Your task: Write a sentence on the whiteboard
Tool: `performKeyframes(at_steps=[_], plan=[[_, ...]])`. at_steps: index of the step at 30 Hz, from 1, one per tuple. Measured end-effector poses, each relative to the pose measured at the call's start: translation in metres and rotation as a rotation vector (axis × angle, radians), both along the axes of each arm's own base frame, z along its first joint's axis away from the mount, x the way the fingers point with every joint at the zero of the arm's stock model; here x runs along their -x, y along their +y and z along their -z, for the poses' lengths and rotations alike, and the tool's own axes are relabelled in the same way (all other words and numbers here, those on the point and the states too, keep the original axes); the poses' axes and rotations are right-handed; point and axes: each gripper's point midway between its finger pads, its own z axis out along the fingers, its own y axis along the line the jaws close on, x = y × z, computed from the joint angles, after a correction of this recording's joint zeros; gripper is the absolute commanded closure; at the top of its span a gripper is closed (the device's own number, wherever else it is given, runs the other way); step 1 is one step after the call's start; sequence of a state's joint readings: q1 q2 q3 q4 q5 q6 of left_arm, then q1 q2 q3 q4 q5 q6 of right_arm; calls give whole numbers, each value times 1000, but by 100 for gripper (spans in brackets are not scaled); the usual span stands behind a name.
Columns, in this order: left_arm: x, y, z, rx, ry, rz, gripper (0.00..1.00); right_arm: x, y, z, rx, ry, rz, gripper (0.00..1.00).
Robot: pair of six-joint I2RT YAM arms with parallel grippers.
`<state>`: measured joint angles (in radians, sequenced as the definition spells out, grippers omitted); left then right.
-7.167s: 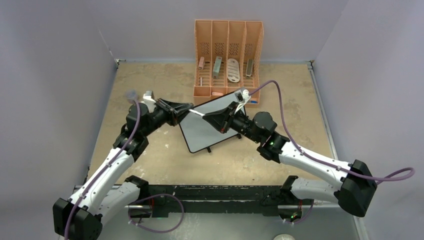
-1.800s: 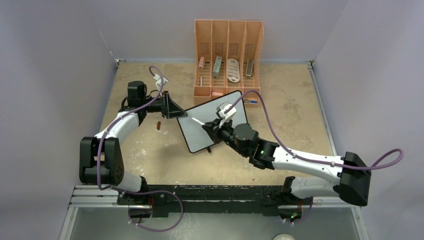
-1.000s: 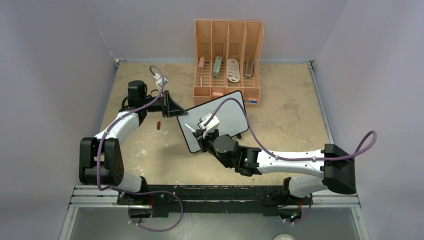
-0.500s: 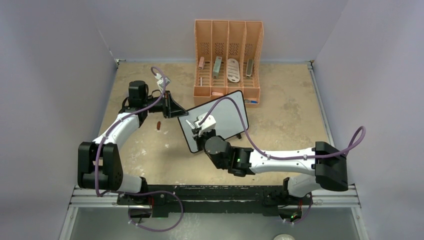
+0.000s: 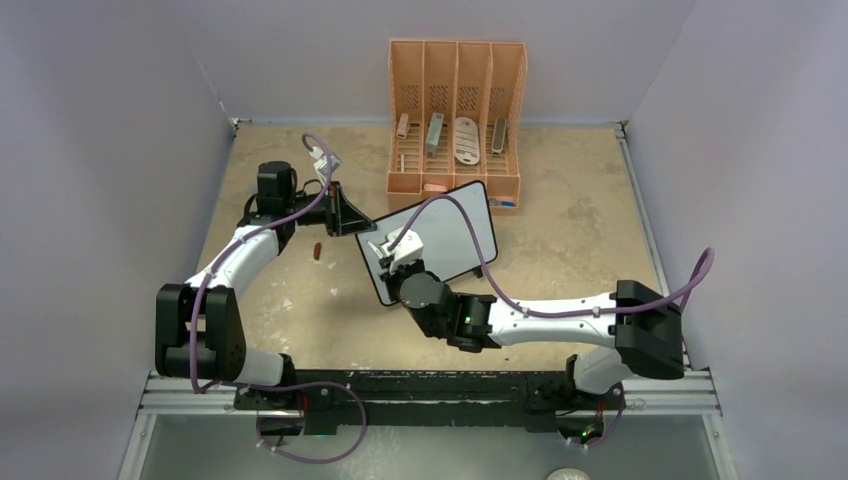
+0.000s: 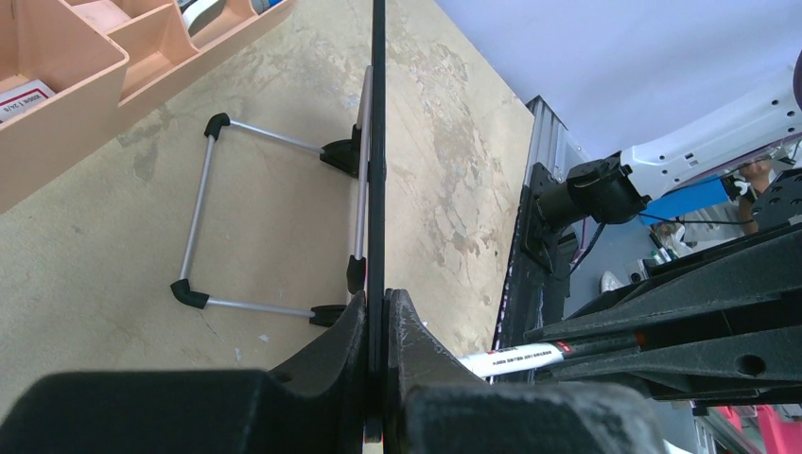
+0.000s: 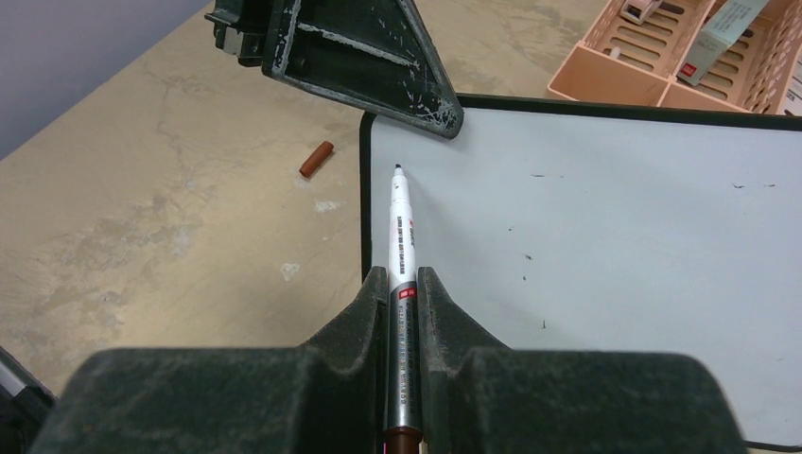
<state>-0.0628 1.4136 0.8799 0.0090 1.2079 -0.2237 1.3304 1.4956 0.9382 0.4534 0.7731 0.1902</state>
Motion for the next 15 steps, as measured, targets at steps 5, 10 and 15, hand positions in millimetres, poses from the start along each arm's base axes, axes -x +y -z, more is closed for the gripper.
performKeyframes(at_steps=[5, 10, 15], plan=[[0, 0, 0, 0, 0, 0, 100, 0, 1, 0, -1, 0, 0, 100], [0, 0, 0, 0, 0, 0, 100, -1, 3, -5, -13, -2, 5, 100], [0, 0, 0, 0, 0, 1, 100, -3, 6, -1, -6, 1, 15, 100]])
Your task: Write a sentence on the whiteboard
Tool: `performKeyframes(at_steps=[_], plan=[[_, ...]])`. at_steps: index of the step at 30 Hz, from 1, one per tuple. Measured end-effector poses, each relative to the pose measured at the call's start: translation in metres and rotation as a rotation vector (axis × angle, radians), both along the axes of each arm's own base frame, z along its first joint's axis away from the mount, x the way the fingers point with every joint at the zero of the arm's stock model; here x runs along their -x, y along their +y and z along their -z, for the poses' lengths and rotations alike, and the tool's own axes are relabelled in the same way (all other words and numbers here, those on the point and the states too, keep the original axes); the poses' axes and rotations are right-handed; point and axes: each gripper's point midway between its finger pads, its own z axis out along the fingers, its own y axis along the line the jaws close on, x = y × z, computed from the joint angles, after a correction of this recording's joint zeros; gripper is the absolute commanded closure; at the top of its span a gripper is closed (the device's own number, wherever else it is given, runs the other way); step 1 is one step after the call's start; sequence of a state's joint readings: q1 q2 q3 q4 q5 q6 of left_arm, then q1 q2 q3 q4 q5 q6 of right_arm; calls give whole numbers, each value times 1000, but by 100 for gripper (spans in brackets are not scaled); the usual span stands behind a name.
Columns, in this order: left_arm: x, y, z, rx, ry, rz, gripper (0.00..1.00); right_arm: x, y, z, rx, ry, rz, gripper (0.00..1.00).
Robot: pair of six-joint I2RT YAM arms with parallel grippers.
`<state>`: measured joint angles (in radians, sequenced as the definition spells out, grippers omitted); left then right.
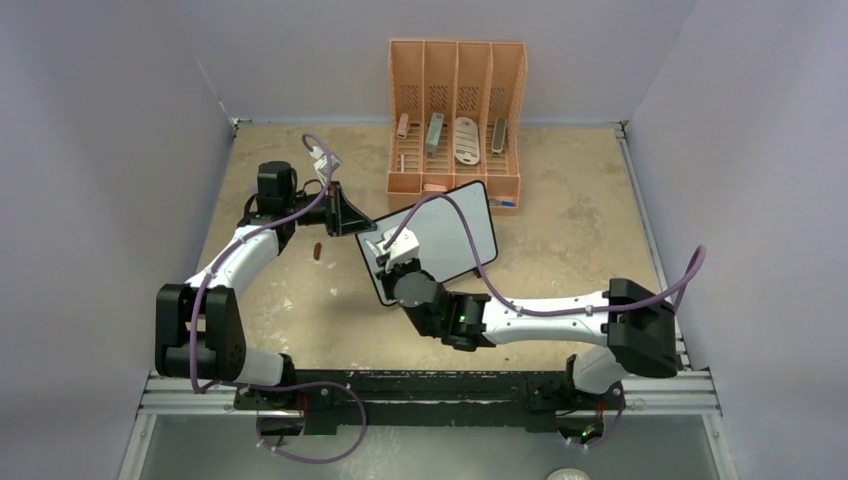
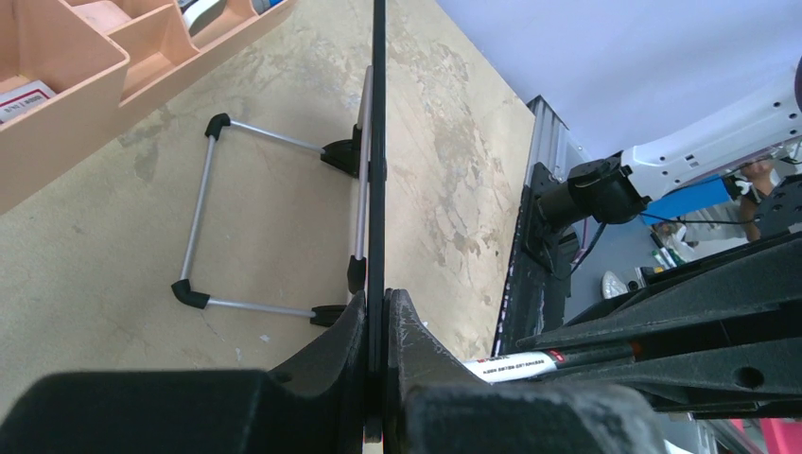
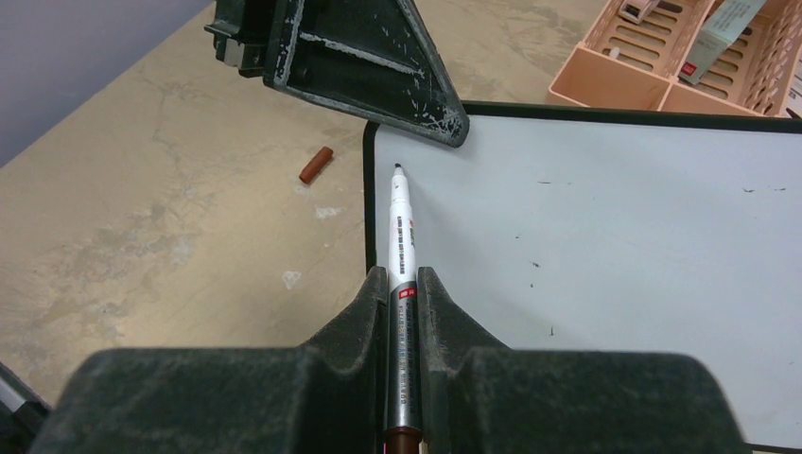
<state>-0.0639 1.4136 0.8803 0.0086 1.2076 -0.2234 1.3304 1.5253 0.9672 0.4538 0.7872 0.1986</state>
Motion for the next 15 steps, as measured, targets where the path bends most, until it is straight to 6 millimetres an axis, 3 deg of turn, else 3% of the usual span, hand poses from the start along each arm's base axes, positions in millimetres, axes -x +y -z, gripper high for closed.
performKeyframes(at_steps=[15], plan=[[-1, 0, 1, -6, -5, -5, 100, 2, 4, 10, 12, 25, 7, 100]])
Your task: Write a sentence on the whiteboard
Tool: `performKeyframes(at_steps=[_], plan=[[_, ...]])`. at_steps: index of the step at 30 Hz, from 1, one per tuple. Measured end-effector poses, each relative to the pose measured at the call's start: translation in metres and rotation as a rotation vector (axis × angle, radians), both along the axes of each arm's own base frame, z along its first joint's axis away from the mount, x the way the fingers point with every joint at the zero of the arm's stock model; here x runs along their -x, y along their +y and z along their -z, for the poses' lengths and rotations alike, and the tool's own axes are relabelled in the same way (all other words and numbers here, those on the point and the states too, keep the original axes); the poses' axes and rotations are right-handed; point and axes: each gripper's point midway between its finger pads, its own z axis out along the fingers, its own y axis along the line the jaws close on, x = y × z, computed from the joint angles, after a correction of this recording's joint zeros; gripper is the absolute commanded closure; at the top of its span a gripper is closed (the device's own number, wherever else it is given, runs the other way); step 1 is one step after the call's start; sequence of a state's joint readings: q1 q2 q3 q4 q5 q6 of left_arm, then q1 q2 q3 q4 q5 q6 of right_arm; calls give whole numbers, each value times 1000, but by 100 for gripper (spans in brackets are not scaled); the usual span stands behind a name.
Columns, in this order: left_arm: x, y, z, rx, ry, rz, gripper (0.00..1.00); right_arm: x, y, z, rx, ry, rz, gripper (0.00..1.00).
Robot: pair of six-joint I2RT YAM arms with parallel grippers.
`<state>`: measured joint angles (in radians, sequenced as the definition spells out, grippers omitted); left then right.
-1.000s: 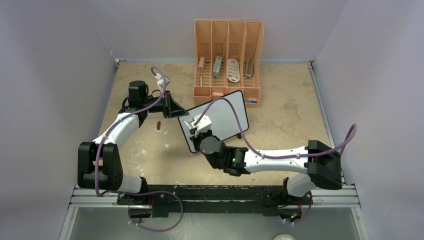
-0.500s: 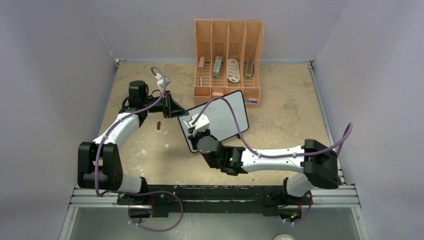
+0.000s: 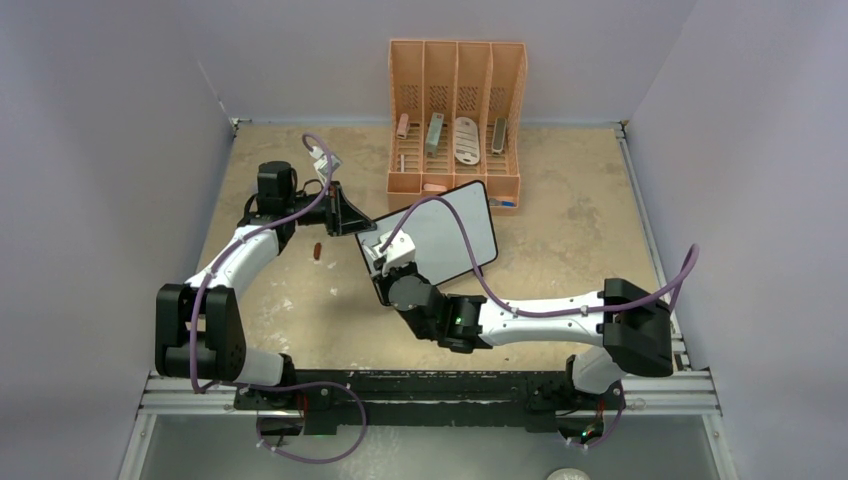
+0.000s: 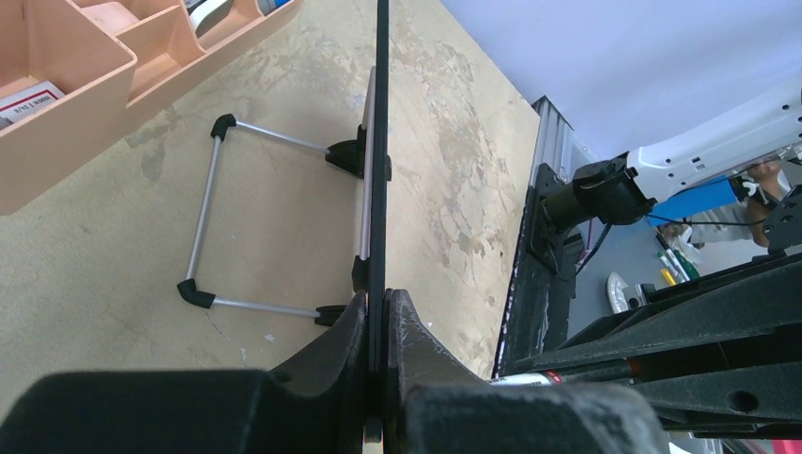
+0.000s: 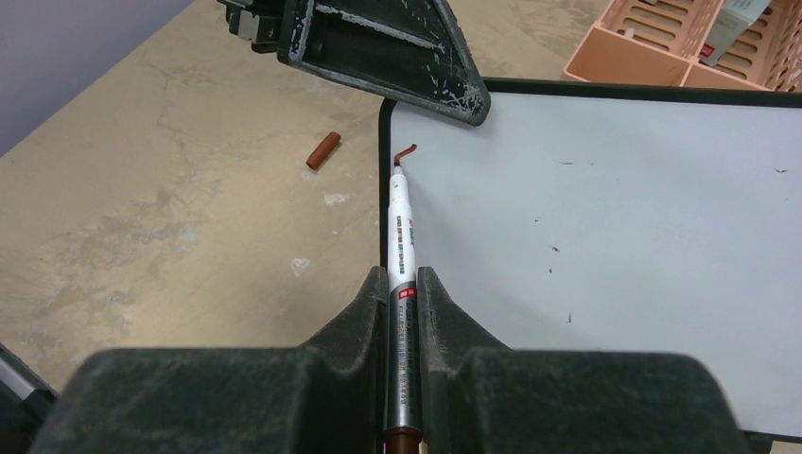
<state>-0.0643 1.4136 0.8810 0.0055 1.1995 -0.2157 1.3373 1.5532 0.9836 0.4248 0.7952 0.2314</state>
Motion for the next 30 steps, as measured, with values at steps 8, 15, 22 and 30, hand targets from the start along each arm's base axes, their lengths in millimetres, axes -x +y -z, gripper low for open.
performKeyframes(at_steps=[8, 15, 22, 30], plan=[[0, 0, 0, -2, -3, -2, 100, 2, -3, 6, 6, 23, 13, 100], [-1, 0, 0, -4, -7, -3, 100, 3, -6, 8, 0, 40, 32, 100], [-1, 0, 0, -5, -9, -1, 100, 4, -11, 12, 9, 53, 39, 100], [0, 0, 0, -5, -4, 2, 100, 4, -14, 7, -2, 52, 43, 100]])
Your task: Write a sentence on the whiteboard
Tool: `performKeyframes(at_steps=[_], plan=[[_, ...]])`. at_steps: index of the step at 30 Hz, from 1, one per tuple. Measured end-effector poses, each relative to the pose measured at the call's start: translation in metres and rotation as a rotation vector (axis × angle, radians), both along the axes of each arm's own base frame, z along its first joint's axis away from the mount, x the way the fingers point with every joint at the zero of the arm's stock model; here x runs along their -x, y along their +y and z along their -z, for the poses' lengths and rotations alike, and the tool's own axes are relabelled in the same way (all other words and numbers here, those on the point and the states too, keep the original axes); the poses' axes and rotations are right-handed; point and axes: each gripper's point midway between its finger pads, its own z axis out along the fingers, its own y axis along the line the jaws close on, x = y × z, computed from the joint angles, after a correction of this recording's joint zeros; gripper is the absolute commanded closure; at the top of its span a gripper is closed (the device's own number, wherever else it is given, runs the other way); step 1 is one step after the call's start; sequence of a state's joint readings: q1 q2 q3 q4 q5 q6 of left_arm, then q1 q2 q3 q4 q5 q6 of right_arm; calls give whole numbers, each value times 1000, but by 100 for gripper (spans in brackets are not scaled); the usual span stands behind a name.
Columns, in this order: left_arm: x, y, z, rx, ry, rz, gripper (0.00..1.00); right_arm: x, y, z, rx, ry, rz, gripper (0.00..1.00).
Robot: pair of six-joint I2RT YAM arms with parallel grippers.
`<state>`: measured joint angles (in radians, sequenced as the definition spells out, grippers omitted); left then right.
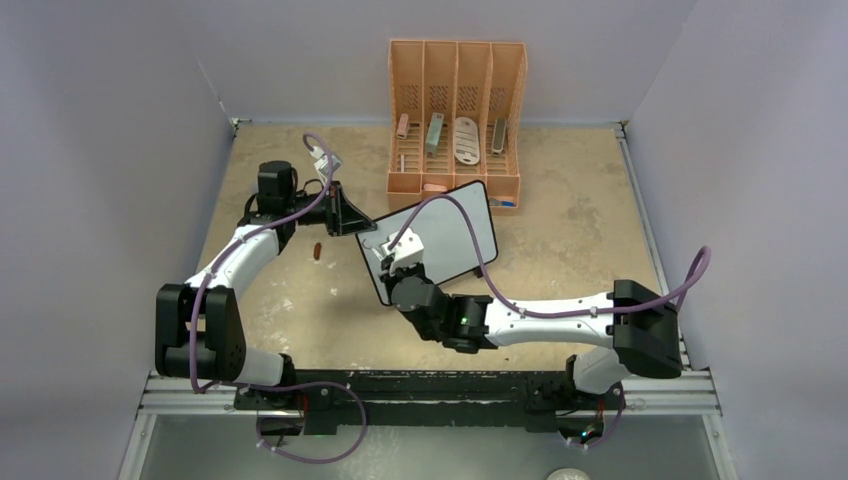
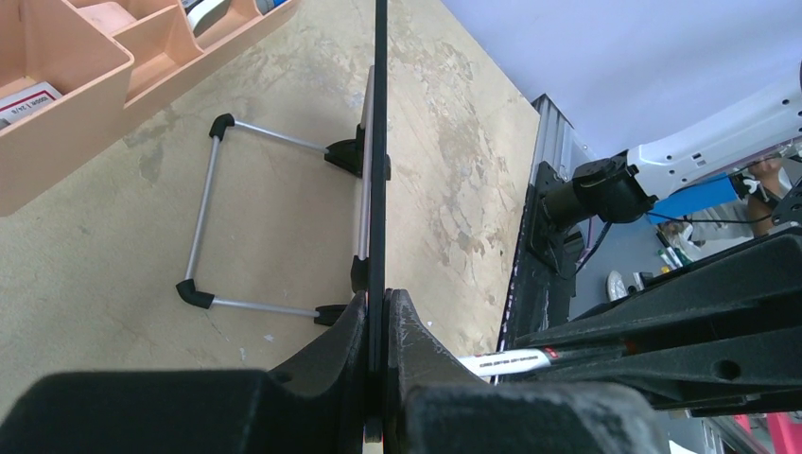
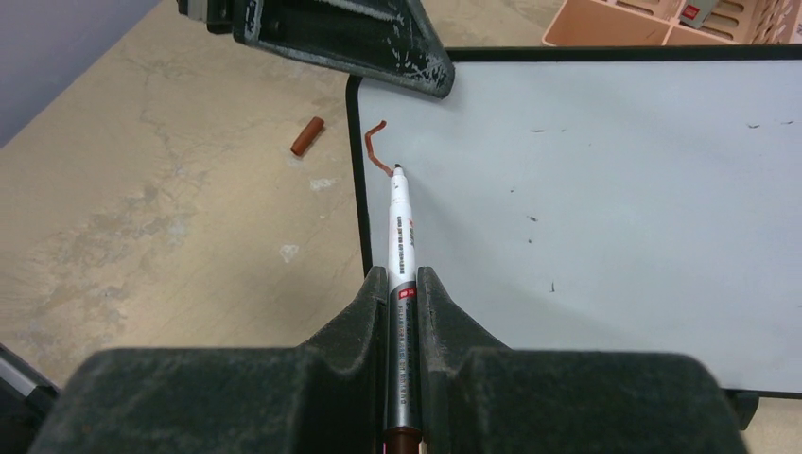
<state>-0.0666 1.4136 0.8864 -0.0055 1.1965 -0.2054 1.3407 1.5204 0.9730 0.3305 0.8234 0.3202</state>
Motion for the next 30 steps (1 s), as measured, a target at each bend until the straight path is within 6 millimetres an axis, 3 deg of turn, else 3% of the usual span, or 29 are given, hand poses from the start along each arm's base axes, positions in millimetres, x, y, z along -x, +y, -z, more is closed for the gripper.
performKeyframes(at_steps=[8, 30], plan=[[0, 0, 0, 0, 2, 0, 100, 0, -3, -17, -37, -18, 1, 100], [0, 0, 0, 0, 3, 1, 100, -11, -9, -14, -11, -33, 42, 100]])
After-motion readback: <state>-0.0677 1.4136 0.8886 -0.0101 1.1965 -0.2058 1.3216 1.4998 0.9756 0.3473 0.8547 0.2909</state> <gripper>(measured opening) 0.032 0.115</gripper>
